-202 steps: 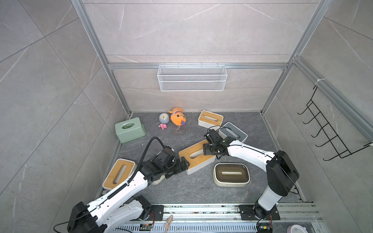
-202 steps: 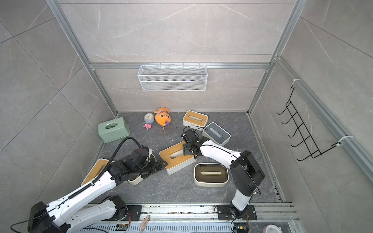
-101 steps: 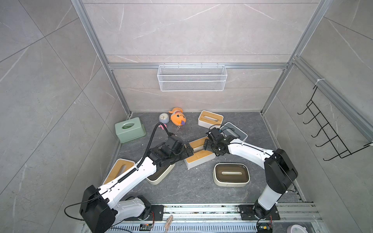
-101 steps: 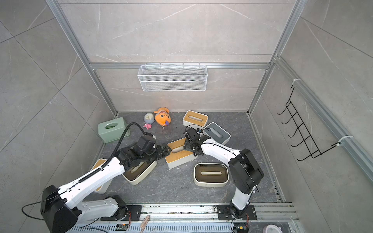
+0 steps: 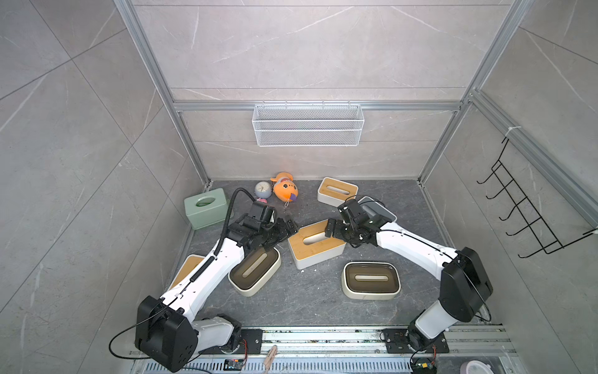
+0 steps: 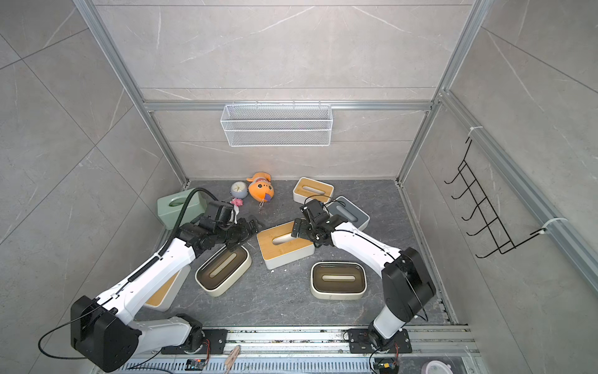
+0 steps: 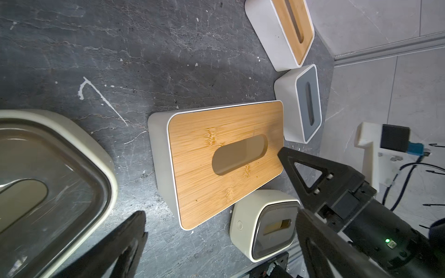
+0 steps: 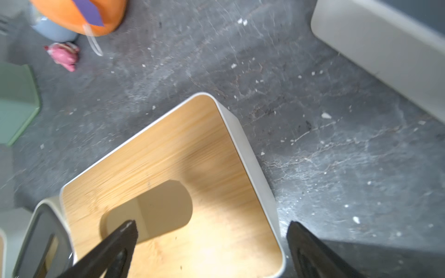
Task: Stack the tissue boxes
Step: Adjust the tissue box at the center of the board.
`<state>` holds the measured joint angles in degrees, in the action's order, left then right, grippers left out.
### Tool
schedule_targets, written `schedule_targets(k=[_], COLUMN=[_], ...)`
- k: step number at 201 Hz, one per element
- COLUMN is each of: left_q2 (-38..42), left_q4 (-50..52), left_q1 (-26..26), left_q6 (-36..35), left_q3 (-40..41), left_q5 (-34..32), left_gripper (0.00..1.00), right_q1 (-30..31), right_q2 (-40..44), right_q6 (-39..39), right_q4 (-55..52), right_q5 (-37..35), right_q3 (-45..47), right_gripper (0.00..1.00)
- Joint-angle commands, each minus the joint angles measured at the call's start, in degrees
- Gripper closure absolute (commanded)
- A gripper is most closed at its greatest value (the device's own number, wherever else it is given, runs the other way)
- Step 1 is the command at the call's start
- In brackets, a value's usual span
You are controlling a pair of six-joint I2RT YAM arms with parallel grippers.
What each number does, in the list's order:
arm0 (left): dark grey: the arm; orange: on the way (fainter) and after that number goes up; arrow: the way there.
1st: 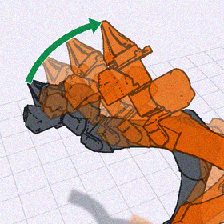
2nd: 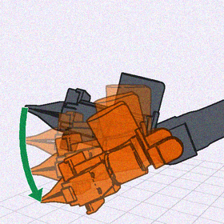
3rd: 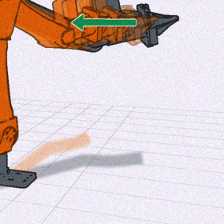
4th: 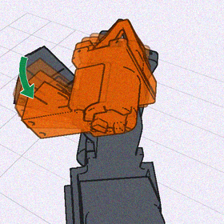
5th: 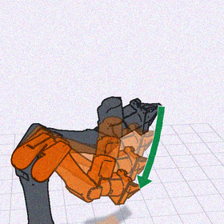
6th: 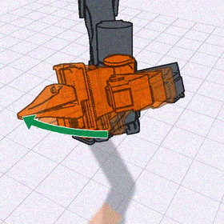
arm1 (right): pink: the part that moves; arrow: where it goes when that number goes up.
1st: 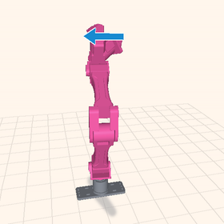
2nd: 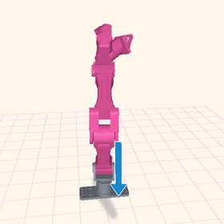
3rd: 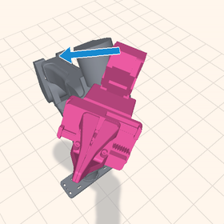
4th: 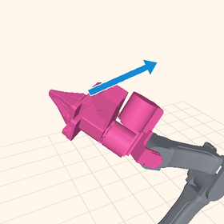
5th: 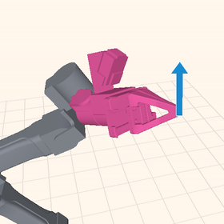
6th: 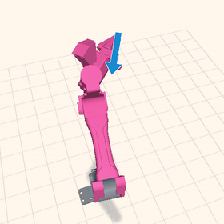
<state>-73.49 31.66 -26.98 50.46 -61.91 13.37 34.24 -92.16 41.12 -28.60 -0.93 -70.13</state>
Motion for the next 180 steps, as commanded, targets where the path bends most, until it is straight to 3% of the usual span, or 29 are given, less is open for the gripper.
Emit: schedule_targets(k=[1, 34, 68, 180], left_q2=[-3.3, -8.7, -12.7, -22.0], left_q4=[1.3, -0.3, -2.2, -5.9], left_q1=[0.9, 1.3, 1.3, 1.3], left_q6=[-0.8, 1.0, 2.9, 4.7], left_q3=[-1.3, -2.3, -2.4, -8.0], left_q5=[3.1, 4.8, 6.0, 11.0], left_gripper=[0.0, 0.0, 0.0, 0.0], right_q1=[-2.2, -5.9, -8.4, -9.3], right_q2=[2.0, 1.5, 0.4, -1.0], right_q6=[-7.3, -9.9, -9.5, -6.2], right_q4=[-1.7, 3.2, 6.6, 12.8], right_q5=[6.8, 16.8, 21.9, 26.7], right_q3=[-0.4, 1.9, 3.7, 9.3], right_gripper=[0.0, 0.0, 0.0, 0.0])
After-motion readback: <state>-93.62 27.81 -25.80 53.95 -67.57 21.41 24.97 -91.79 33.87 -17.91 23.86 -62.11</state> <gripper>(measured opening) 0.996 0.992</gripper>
